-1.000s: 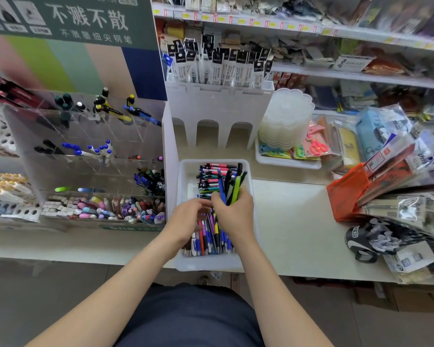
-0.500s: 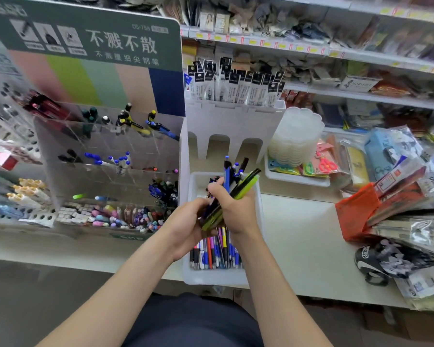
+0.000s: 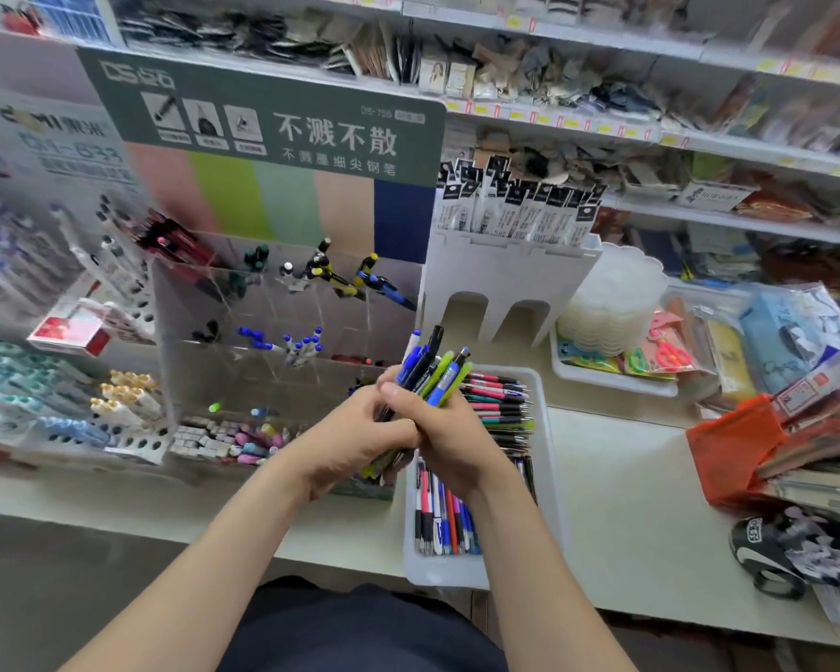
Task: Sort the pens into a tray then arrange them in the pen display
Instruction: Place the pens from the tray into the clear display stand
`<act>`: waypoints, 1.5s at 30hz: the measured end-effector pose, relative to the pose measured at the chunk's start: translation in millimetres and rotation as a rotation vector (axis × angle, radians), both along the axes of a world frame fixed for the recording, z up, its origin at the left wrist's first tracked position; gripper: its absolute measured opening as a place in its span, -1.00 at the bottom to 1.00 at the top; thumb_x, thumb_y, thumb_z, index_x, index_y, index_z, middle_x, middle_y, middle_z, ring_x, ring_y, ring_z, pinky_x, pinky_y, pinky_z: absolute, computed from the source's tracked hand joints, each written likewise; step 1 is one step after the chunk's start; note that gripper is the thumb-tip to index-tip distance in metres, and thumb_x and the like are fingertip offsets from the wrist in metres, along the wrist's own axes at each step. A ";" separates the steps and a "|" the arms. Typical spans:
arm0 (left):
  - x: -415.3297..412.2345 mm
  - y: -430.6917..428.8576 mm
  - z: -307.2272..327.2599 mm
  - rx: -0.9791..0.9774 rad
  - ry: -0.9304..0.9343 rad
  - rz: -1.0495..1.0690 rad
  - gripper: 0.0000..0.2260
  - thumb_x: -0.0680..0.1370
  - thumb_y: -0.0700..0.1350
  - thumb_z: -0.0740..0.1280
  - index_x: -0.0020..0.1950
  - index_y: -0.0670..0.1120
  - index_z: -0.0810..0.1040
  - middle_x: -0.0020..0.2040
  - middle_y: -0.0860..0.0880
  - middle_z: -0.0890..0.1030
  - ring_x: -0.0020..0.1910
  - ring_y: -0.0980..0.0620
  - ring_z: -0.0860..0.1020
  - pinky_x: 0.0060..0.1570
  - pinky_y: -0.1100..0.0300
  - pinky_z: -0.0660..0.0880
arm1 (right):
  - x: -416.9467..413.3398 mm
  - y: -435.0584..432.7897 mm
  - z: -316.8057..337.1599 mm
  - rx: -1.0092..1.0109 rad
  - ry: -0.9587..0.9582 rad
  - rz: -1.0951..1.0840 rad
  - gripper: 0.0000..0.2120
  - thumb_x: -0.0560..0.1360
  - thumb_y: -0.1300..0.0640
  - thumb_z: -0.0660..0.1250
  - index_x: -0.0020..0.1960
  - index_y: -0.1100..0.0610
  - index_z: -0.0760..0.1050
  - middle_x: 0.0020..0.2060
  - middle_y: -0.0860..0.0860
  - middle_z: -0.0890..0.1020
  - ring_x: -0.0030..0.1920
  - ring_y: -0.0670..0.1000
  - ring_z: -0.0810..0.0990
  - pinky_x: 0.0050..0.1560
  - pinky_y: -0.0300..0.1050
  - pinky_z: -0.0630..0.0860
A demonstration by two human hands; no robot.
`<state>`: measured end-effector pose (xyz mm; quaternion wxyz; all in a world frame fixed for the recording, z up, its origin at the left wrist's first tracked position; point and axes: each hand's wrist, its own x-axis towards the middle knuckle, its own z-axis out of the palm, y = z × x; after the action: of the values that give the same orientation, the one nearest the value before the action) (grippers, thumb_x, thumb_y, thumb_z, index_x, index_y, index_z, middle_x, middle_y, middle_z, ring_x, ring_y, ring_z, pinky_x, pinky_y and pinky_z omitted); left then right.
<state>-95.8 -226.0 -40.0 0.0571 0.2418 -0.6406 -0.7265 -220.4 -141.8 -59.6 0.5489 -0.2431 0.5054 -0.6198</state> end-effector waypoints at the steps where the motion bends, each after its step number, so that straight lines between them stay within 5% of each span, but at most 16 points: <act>1: 3.1 -4.3 1.4 -0.029 -0.022 -0.002 -0.75 0.55 -0.33 0.29 0.19 -0.13 0.58 -0.14 -0.17 0.54 -0.21 -0.11 0.50 -0.24 -0.02 0.47 | 3.5 -5.8 0.4 0.001 0.013 -0.047 -0.77 0.62 0.18 0.45 0.24 0.22 0.63 0.02 0.16 0.70 0.11 0.17 0.68 0.23 0.18 0.61; 6: 18.8 -24.1 12.3 -0.231 -0.088 0.087 -0.89 0.51 -0.29 0.32 -0.04 -0.10 0.49 -0.36 0.02 0.47 -0.41 -0.03 0.44 -0.37 0.08 0.45 | 16.6 -38.9 9.7 -0.028 0.075 -0.493 -0.75 0.64 0.02 0.41 0.24 0.12 0.63 0.00 0.10 0.73 0.00 0.05 0.69 0.08 0.04 0.63; 10: 31.2 -38.8 17.6 -0.331 0.002 0.126 -0.85 0.52 -0.29 0.39 -0.01 -0.06 0.53 -0.34 0.05 0.51 -0.39 0.02 0.43 -0.34 0.12 0.43 | 34.5 -53.9 16.6 -0.050 0.291 -0.518 -0.80 0.76 0.09 0.23 0.27 0.07 0.60 0.07 0.06 0.74 0.06 0.00 0.71 0.10 -0.04 0.64; 14: 42.1 -55.8 16.6 -0.343 0.072 0.188 -0.88 0.62 -0.18 0.47 0.07 0.03 0.62 -0.27 0.13 0.64 -0.34 0.15 0.53 -0.27 0.27 0.47 | 51.0 -66.2 21.1 -0.072 0.303 -0.545 -0.74 0.78 0.14 0.16 0.30 0.10 0.60 0.05 -0.03 0.75 0.01 -0.05 0.69 0.06 -0.14 0.63; 18: 55.0 -73.5 14.8 -0.294 0.080 0.202 -0.90 0.64 -0.08 0.46 -0.01 0.11 0.60 -0.34 0.01 0.52 -0.42 0.02 0.40 -0.39 0.15 0.39 | 60.4 -72.3 24.9 -0.072 0.386 -0.667 -0.82 0.72 0.20 0.30 0.17 0.14 0.69 0.00 0.02 0.78 0.02 -0.01 0.73 0.05 -0.09 0.66; 23: 67.3 -81.5 16.7 -0.289 0.058 0.195 -0.80 0.66 -0.03 0.44 -0.12 0.21 0.54 -0.25 -0.16 0.66 -0.42 -0.03 0.43 -0.38 0.07 0.42 | 61.9 -80.6 27.2 -0.011 0.566 -0.900 -0.80 0.75 0.08 0.26 0.16 -0.03 0.68 -0.12 -0.02 0.72 -0.10 -0.03 0.66 -0.03 0.02 0.64; 29: 73.8 -91.3 13.0 -0.314 0.036 0.193 -0.83 0.67 0.01 0.42 -0.10 0.21 0.53 -0.21 -0.16 0.67 -0.44 -0.01 0.46 -0.37 0.02 0.46 | 42.4 -85.7 56.9 -0.186 0.851 -1.204 -0.77 0.75 0.14 0.27 0.32 0.15 0.62 0.07 0.06 0.72 0.07 0.03 0.71 0.11 0.01 0.66; 32: 70.8 -93.6 16.9 -0.311 0.071 0.194 -0.88 0.67 -0.01 0.42 0.08 0.20 0.52 -0.22 -0.13 0.67 -0.44 -0.04 0.46 -0.39 0.02 0.45 | 28.8 -90.0 61.6 -0.234 1.142 -1.206 -0.78 0.75 0.23 0.26 0.33 0.23 0.61 0.10 0.09 0.72 0.11 0.05 0.71 0.14 -0.12 0.60; 35: 67.3 -91.6 23.4 -0.282 0.081 0.199 -0.70 0.67 -0.05 0.42 0.31 0.19 0.41 -0.17 -0.16 0.67 -0.45 -0.12 0.43 -0.42 0.03 0.44 | 13.5 -98.9 49.6 -0.122 1.341 -0.987 -0.74 0.73 0.18 0.29 0.36 0.21 0.60 0.08 0.06 0.72 0.07 0.02 0.65 0.11 -0.18 0.54; 40: 63.0 -83.9 30.1 -0.280 0.092 0.225 -0.54 0.67 -0.10 0.42 0.43 0.29 0.33 -0.10 -0.21 0.64 -0.49 -0.14 0.45 -0.44 0.04 0.48 | 0.9 -103.7 24.1 0.032 1.441 -0.827 -0.85 0.65 0.19 0.39 0.21 0.11 0.60 0.01 -0.02 0.69 0.07 0.10 0.60 0.08 0.08 0.46; 45: 58.8 -77.0 24.8 -0.287 0.079 0.247 -0.62 0.66 -0.07 0.43 0.39 0.21 0.39 -0.05 -0.11 0.67 -0.46 -0.10 0.48 -0.38 -0.02 0.51 | 10.4 -94.3 28.7 -0.047 1.337 -0.907 -0.82 0.66 0.25 0.36 0.21 0.13 0.67 0.06 -0.02 0.68 0.10 0.01 0.53 0.16 -0.20 0.44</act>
<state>-37.0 -302.9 -15.2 0.2046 0.2792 -0.7005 -0.6241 -210.1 -236.1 -30.8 -0.1797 -0.3451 0.7632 -0.5158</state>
